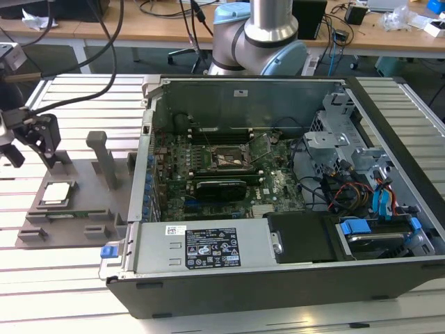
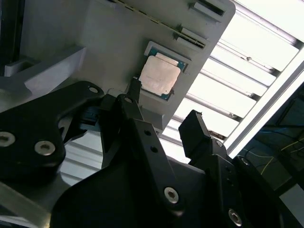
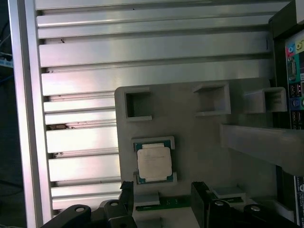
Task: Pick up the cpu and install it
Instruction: 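Pick up the cpu and move it towards the insertion slot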
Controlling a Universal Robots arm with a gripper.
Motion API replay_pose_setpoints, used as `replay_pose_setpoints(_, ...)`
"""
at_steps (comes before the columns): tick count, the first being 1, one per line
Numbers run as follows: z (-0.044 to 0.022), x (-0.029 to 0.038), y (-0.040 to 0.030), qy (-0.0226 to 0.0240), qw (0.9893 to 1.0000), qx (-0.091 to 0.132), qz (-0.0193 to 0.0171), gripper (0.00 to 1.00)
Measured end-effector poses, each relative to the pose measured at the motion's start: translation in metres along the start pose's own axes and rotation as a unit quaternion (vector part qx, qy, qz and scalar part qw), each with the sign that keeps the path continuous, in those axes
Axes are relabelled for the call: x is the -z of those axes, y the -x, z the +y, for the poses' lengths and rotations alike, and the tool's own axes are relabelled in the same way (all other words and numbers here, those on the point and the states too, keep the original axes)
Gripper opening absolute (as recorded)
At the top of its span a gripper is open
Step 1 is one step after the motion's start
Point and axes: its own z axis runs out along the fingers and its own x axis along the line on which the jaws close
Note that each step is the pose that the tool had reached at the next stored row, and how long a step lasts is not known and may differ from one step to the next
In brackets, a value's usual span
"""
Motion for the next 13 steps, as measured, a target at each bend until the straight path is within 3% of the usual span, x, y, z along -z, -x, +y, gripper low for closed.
replay_pose_setpoints(13,0.0,-0.0049,-0.0001,0.0,1.0,0.0,0.0,0.6)
